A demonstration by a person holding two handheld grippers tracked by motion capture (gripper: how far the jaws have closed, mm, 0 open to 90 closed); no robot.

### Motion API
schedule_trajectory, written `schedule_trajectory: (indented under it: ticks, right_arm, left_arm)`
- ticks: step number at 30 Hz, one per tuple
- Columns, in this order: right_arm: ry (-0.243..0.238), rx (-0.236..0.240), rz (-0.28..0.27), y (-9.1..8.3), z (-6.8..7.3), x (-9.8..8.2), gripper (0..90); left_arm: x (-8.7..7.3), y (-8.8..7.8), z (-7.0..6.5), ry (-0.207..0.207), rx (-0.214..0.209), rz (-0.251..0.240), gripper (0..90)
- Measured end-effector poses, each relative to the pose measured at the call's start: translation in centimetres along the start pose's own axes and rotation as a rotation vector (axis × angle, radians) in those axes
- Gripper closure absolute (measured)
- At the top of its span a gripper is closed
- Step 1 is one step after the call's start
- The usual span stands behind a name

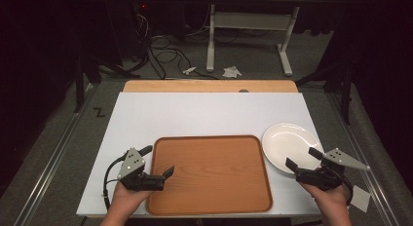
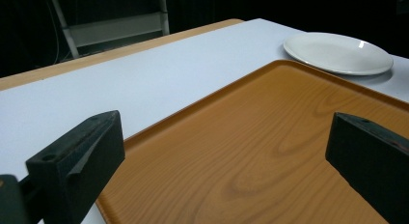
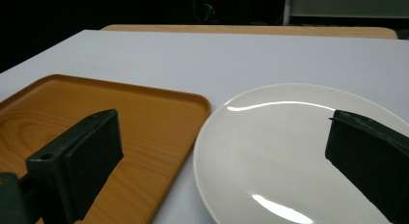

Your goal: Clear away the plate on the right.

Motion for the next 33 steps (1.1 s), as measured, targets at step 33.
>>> schedule_trajectory:
  ticks: [33]
  right_arm:
    - [0.029,-0.107,0.046,0.4,-3.4,1.2,0.7]
  left_arm:
    - [0.1,1.1,1.5,-0.020,0.022,0.008,2.4]
Point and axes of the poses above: each handheld gripper's, and its own axes: y roughly forward along the jaws, x roughly out of its top, z roughly to its left, the point moved 10 cm from there along y, roughly forward along the jaws, and after that the axes turned 10 degrees about -y, right-handed, at the moved point
